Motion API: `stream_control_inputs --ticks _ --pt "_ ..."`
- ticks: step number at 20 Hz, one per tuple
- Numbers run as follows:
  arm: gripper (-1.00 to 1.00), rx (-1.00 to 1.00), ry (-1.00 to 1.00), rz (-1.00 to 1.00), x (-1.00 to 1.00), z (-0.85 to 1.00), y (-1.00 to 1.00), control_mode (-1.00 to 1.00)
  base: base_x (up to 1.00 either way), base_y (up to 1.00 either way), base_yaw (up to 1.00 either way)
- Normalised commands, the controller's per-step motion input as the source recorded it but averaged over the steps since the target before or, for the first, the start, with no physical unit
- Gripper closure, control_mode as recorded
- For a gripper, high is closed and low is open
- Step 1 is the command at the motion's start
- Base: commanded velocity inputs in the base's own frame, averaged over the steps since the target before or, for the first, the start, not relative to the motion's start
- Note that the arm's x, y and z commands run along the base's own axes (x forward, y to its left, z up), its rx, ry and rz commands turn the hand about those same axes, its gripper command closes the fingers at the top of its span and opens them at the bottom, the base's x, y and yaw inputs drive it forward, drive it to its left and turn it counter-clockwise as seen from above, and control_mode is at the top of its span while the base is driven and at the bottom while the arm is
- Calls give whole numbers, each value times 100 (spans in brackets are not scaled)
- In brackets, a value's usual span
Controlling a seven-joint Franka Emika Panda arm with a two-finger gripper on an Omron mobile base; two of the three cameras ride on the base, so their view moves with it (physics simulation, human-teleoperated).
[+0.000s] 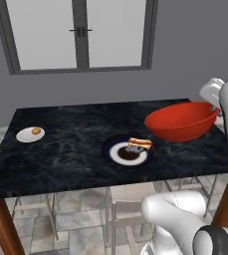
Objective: Take the smaller bowl and place it next to the appetizer plate on the dining counter , and place the larger bowl next to the plate with cooked food.
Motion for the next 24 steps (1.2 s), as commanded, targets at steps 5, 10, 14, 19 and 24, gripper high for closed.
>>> stream_control_inputs --ticks 5,10,14,19,24 --pt "100 -7 0 -4 42 -43 -52 -100 0 0 0" --pt "100 -2 0 -2 42 -30 -62 -100 0 0 0" --pt "100 0 0 0 52 -21 -55 -100 0 0 0" --pt "100 0 1 0 53 -11 -31 -100 0 0 0" --pt "100 0 4 0 36 -12 -14 -100 0 0 0"
